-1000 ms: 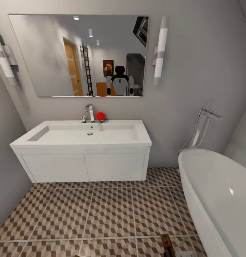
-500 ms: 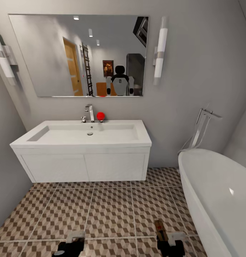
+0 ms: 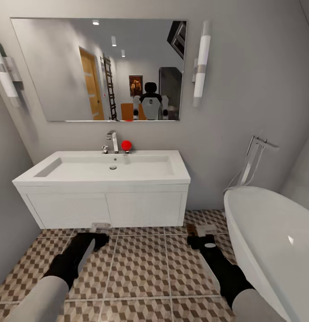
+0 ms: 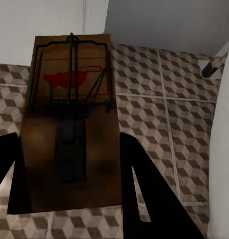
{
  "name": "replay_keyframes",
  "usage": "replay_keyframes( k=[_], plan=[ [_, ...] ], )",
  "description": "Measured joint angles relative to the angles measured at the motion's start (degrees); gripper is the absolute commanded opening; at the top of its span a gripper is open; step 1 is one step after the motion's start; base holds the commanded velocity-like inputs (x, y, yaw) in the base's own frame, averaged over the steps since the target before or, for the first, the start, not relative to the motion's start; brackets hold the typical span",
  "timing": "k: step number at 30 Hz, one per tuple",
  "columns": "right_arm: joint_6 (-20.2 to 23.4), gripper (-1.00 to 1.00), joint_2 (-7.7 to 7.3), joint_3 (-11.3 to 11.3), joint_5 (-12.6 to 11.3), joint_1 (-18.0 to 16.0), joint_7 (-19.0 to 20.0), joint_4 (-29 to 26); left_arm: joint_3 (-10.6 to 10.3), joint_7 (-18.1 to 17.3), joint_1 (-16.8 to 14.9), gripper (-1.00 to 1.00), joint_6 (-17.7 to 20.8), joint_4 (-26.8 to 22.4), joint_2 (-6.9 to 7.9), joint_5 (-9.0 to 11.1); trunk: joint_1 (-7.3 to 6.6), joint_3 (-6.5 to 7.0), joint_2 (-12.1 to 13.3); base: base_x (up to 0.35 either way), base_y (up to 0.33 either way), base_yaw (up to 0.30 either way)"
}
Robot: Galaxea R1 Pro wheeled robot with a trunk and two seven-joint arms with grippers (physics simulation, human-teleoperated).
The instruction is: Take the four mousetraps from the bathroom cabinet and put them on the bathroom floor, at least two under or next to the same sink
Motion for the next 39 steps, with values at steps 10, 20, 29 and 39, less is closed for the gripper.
replay_keyframes(
  k=[10,20,29,39],
  plan=[
    [4.39,-1.00,0.69,0.00,-0.43,-5.70,0.15,5.68,-0.17,-0.06,-4.98,-1.00,-9.16,15.42,-0.12,0.07,0.00,-0.03,0.00,0.000,0.000,0.000],
    [1.91,-1.00,1.74,0.07,-0.45,-5.85,0.36,6.12,-0.45,-0.51,-5.08,-1.00,-18.03,22.01,-0.59,0.15,0.00,-0.09,0.00,0.000,0.000,0.000],
    [2.20,-1.00,1.40,0.07,-0.22,-5.86,-0.15,6.14,-0.54,-0.11,-5.09,-1.00,-24.91,25.43,-1.64,0.41,0.00,-0.11,0.00,0.000,0.000,0.000],
    [2.24,-1.00,1.60,0.14,-0.32,-5.86,-0.10,6.14,-0.54,-0.08,-5.09,-1.00,-24.93,25.49,-1.93,0.44,0.00,-0.11,0.00,0.000,0.000,0.000]
  ],
)
